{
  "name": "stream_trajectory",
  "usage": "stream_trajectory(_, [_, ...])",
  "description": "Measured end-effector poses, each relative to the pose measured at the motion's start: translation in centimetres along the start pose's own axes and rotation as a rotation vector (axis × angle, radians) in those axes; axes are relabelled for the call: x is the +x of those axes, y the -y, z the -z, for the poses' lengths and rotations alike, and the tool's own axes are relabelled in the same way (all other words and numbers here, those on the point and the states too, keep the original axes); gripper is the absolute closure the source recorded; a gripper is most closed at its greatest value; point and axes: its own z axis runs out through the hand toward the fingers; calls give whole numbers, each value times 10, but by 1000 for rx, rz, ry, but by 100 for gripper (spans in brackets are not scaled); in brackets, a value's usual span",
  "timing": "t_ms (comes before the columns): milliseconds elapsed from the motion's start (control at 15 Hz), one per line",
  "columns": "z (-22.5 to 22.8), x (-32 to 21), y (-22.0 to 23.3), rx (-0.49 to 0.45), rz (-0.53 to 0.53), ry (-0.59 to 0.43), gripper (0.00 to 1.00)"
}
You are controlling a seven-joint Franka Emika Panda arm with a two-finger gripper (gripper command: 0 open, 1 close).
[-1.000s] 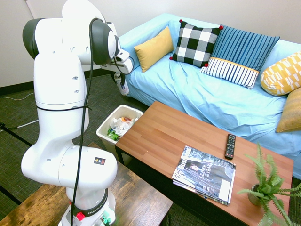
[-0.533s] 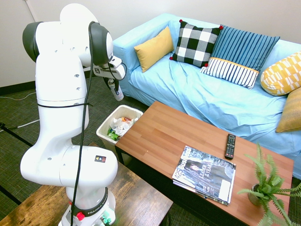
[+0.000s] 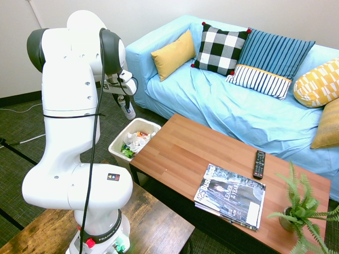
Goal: Throw the can in the trash bin
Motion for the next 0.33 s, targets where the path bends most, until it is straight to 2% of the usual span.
stream_trajectory(333, [-1,1,0,-3,0,-6,0])
